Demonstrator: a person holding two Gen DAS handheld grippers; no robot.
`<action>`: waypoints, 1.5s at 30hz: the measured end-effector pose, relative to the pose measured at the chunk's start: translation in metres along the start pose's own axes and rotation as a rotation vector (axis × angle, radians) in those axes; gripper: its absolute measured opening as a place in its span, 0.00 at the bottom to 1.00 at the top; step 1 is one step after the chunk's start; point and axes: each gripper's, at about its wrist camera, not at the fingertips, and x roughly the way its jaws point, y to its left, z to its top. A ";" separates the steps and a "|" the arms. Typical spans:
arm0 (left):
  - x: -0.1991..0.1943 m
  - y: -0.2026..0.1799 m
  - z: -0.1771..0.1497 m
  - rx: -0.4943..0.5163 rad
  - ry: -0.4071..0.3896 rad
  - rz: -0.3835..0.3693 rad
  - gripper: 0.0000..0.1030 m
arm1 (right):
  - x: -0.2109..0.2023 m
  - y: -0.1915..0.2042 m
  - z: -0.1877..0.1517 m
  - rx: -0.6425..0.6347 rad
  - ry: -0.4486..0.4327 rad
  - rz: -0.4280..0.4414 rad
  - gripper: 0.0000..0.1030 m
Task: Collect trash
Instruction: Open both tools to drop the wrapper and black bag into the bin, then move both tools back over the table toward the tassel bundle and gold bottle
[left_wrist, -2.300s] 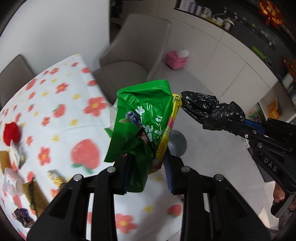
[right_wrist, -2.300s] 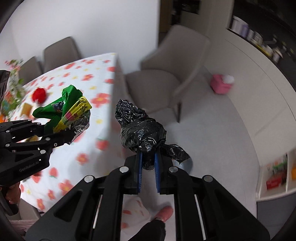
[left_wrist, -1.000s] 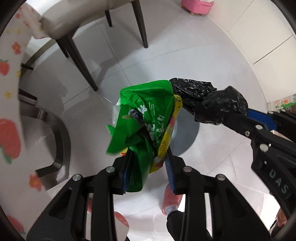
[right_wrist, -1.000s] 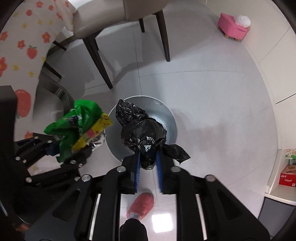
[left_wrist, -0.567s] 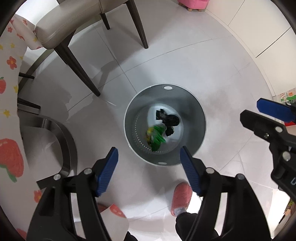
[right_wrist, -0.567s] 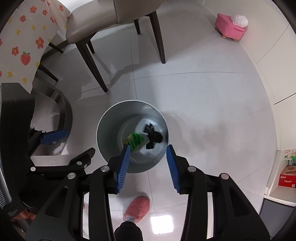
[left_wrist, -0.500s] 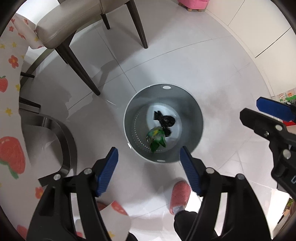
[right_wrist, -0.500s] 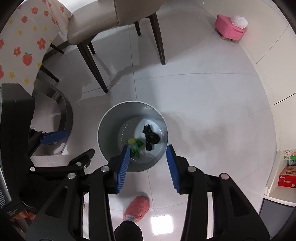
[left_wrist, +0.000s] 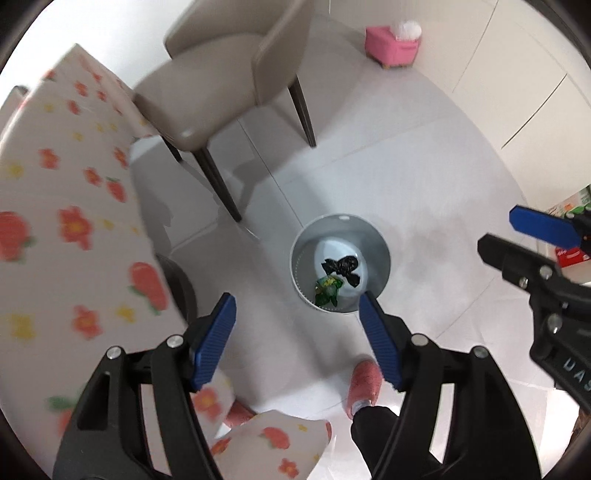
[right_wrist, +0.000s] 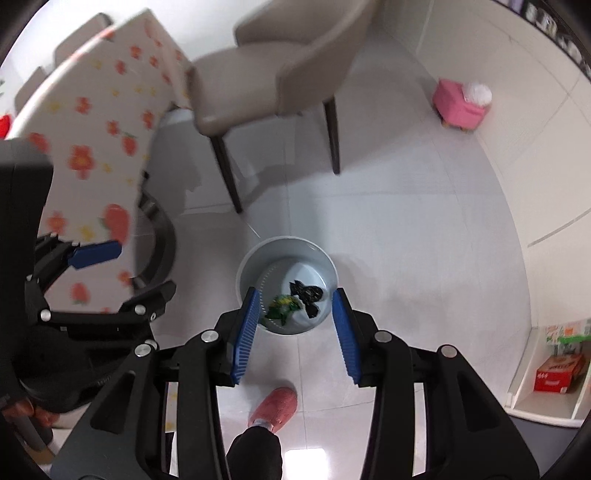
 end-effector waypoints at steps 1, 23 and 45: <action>-0.016 0.006 -0.001 -0.009 -0.006 0.003 0.68 | -0.013 0.006 0.002 -0.011 -0.006 0.009 0.38; -0.268 0.247 -0.150 -0.448 -0.160 0.130 0.72 | -0.182 0.291 0.054 -0.409 -0.114 0.213 0.38; -0.334 0.454 -0.330 -0.794 -0.176 0.282 0.73 | -0.207 0.550 0.030 -0.699 -0.137 0.334 0.38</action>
